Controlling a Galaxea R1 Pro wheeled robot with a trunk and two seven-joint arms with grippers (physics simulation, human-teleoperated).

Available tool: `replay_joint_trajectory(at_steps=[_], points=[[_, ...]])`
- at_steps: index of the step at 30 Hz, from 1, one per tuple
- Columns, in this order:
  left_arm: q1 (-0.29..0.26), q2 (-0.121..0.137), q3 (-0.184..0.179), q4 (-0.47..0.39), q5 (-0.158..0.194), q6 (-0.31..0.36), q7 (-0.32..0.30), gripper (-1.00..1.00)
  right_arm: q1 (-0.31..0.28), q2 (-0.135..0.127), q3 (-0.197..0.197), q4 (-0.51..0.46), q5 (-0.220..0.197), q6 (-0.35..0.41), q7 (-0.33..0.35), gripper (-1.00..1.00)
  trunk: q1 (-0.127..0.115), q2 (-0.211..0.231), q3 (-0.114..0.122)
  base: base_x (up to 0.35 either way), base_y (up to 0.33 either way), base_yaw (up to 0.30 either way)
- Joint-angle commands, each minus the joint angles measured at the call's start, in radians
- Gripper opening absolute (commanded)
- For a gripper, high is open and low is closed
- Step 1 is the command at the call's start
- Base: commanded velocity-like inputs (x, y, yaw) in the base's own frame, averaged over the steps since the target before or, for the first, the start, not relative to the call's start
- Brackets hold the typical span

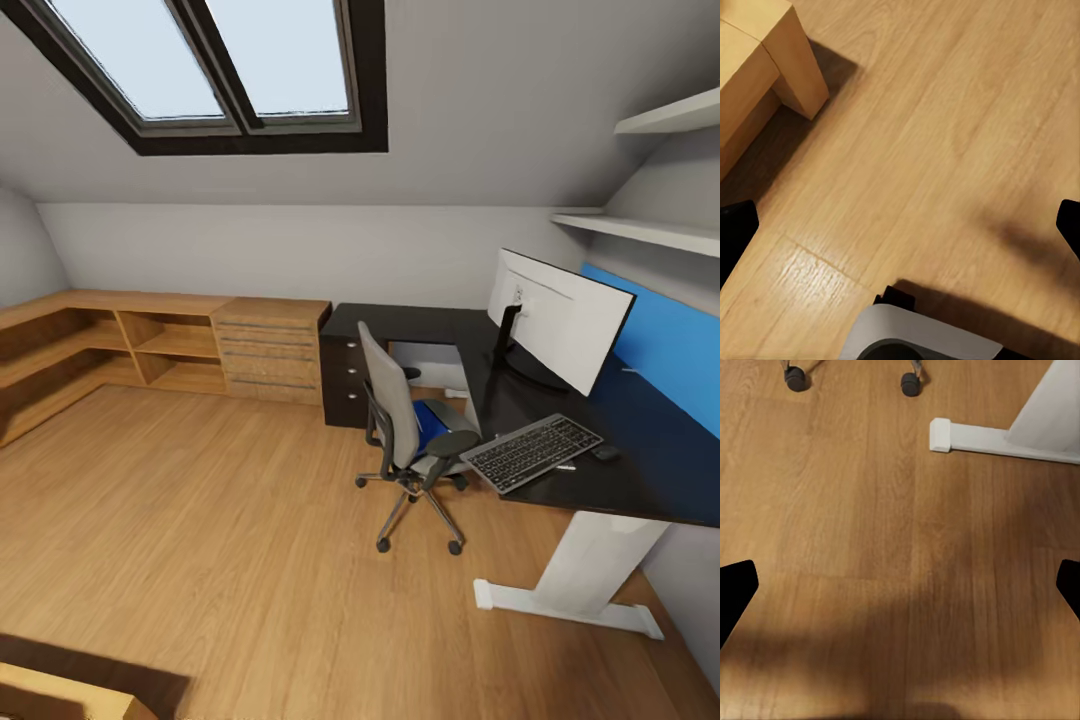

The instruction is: In the bedroom, organize the workspace by keeping the computer under the desk, ensuring the monitor is on the desk, placing the keyboard on the desk next to the monitor, placing the mouse on the desk next to the keyboard, moving the folder from the swivel chair onto the desk next to the mouse, stacking the notebook on top of the folder with the pen on top of the notebook, and positioning the swivel chair next to the desk.

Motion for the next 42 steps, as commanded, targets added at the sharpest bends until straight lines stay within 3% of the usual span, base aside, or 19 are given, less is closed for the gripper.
replay_joint_trajectory(at_steps=[1, 11, 29, 42], points=[[0.000, -0.002, -0.001, 0.000, 0.002, -0.002, 0.000, 1.00, -0.001, 0.000, 0.000, 0.000, 0.003, -0.003, -0.006, 1.00, 0.004, -0.008, -0.004, 0.000, 0.000, 0.033], [0.000, -0.012, -0.002, -0.001, 0.002, 0.007, 0.001, 1.00, -0.001, 0.000, -0.001, -0.001, 0.001, -0.005, -0.007, 1.00, 0.042, -0.078, -0.036, 0.000, 0.000, 0.008], [0.000, -0.012, -0.001, 0.000, 0.004, 0.011, 0.004, 1.00, -0.001, -0.001, -0.002, 0.000, 0.001, -0.006, -0.008, 1.00, 0.111, -0.204, -0.089, 0.000, 0.000, -0.219], [0.000, -0.013, -0.002, 0.001, 0.002, 0.006, 0.001, 1.00, -0.001, -0.001, 0.000, 0.001, 0.006, -0.006, -0.005, 1.00, 0.161, -0.295, -0.129, 0.000, 0.000, -0.035]])
